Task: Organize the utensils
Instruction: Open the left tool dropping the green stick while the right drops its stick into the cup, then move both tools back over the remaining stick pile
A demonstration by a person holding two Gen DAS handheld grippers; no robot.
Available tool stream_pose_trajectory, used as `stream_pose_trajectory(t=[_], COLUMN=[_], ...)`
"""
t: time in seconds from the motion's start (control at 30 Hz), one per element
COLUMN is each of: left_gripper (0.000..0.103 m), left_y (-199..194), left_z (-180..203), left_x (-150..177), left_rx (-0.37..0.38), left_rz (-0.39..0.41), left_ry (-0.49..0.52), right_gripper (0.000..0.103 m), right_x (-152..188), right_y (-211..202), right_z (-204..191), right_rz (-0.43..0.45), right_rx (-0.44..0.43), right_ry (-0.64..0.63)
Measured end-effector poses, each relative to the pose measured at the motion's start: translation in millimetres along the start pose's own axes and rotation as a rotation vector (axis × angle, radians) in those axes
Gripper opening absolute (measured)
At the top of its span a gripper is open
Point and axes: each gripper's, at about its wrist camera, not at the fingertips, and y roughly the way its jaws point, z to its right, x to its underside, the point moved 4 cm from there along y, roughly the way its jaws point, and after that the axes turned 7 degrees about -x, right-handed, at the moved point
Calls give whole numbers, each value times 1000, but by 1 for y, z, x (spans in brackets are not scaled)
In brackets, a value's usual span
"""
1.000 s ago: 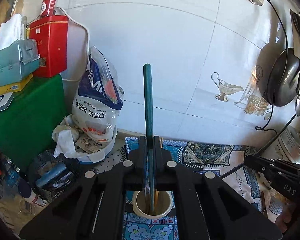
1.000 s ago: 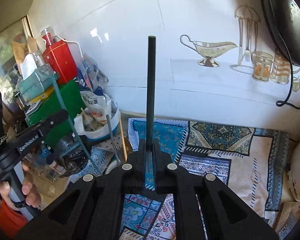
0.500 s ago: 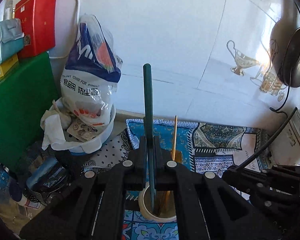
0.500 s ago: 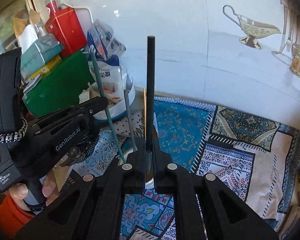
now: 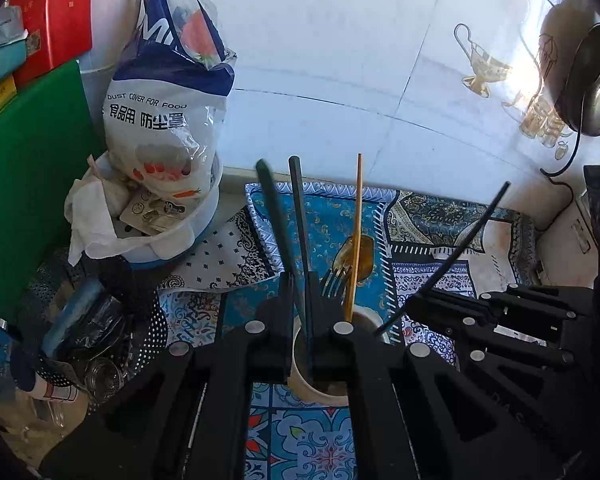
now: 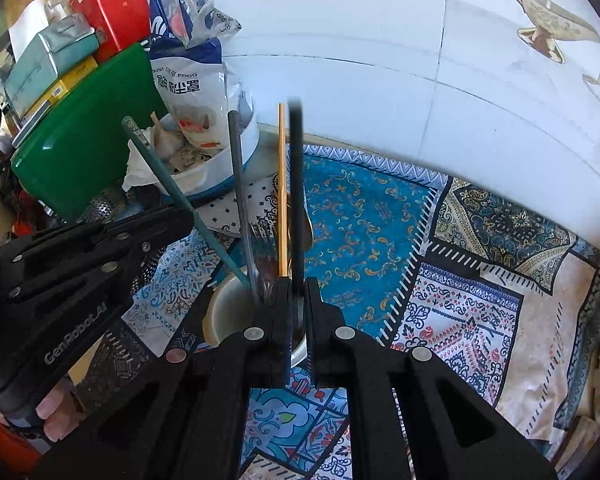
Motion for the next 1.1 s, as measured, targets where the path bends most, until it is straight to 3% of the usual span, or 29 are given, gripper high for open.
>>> stream_pose_trajectory(t=[0.17, 0.37, 0.63, 0.87, 1.1], left_gripper=[3, 3, 9, 29, 45], left_y=[-20, -49, -78, -89, -83], left_z=[3, 9, 31, 63, 101], left_x=[-4, -6, -1, 13, 30], left_rx=[-2, -3, 21, 46, 56], left_rz=[32, 76, 109, 108, 87], left_ry=[17, 34, 62, 101, 153], right_gripper=[7, 16, 24, 30, 30], right_x=[-4, -2, 18, 46, 77], right_y=[-10, -37, -86, -118, -136], right_z=[-5, -6, 7, 34, 72], right_rz=[20, 82, 161, 199, 178], right_rx=[13, 30, 81, 133, 196], right_ry=[-23, -41, -47, -5, 58])
